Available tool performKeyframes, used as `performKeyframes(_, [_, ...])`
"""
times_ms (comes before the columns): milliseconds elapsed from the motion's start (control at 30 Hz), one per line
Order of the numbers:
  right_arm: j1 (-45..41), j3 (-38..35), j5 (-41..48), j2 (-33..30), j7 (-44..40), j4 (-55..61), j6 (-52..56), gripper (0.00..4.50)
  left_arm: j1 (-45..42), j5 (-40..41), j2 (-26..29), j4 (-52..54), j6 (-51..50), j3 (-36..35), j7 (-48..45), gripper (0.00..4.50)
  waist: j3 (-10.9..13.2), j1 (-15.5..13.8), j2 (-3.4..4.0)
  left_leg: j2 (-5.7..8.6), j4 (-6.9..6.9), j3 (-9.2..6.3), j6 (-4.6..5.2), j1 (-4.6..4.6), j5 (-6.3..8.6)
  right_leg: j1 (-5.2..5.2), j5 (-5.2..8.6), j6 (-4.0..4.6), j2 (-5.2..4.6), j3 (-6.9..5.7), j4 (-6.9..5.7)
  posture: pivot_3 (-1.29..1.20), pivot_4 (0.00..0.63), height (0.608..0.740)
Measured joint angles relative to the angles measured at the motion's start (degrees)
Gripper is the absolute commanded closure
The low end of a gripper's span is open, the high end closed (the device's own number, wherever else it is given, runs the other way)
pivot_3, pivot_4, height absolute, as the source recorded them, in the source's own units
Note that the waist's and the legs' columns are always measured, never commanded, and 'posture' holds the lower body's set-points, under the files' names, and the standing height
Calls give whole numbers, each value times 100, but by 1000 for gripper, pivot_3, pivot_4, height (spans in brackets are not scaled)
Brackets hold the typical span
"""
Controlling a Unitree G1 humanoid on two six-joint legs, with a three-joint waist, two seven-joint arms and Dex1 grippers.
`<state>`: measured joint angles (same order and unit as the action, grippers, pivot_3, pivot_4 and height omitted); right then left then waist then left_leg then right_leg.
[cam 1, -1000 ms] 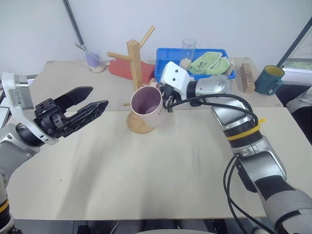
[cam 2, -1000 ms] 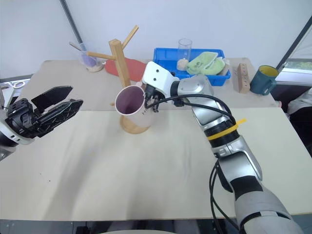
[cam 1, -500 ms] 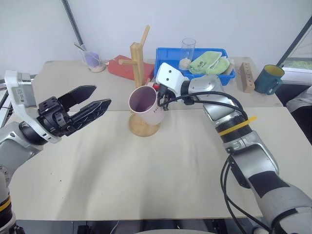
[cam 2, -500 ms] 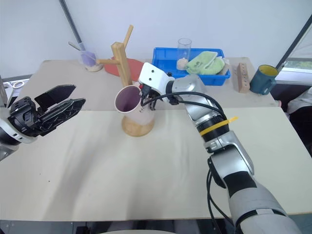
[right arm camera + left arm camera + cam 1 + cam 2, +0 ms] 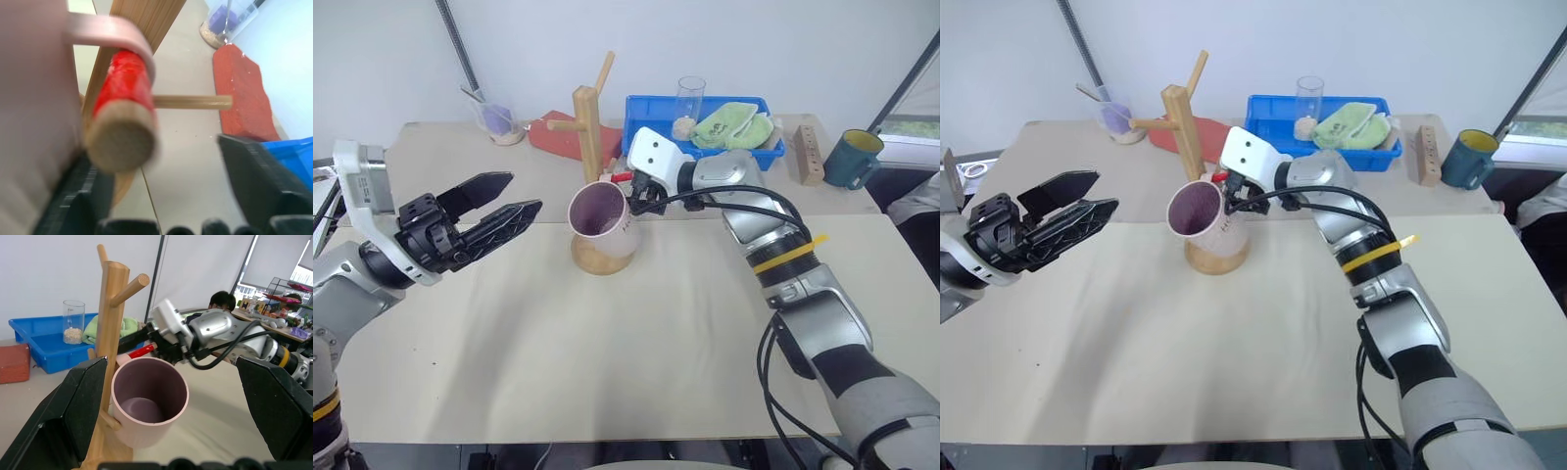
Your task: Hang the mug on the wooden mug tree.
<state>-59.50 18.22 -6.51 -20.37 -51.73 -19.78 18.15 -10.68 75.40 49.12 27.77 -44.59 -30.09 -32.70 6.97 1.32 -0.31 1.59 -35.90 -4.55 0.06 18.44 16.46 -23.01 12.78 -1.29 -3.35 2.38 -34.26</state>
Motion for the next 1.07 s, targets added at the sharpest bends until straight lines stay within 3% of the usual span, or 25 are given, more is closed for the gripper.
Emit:
performKeyframes(467, [919,-628,823,-1169,-484,2249,1673,11,-358,-436,128,-505,-2,314,-648,0,0,-19,-1,-2,0,1,1,1,0,0,0,-1,4,-1,4,0,150,740])
performKeyframes(600, [1260,-978,1436,-1727,-808,3152,2436,11,-539,-777,572,-884,-19,429,-1132,0,3,-45,-2,2,-1,0,1,7,0,0,0,-2,3,-4,12,0,150,740])
performKeyframes(800, [1399,-2191,3050,-2637,-1452,4289,3477,11,-1345,-1784,1502,-1974,168,795,-2218,0,8,-42,-8,8,-1,3,6,-4,2,19,5,-6,11,-13,17,0,150,740])
performKeyframes(1067, [1153,-2414,3921,-2811,-1003,4507,3974,11,-2071,-2702,1630,-2725,579,1305,-2999,0,8,10,-9,-19,-1,10,6,3,2,4,6,-6,21,-9,11,0,150,740])
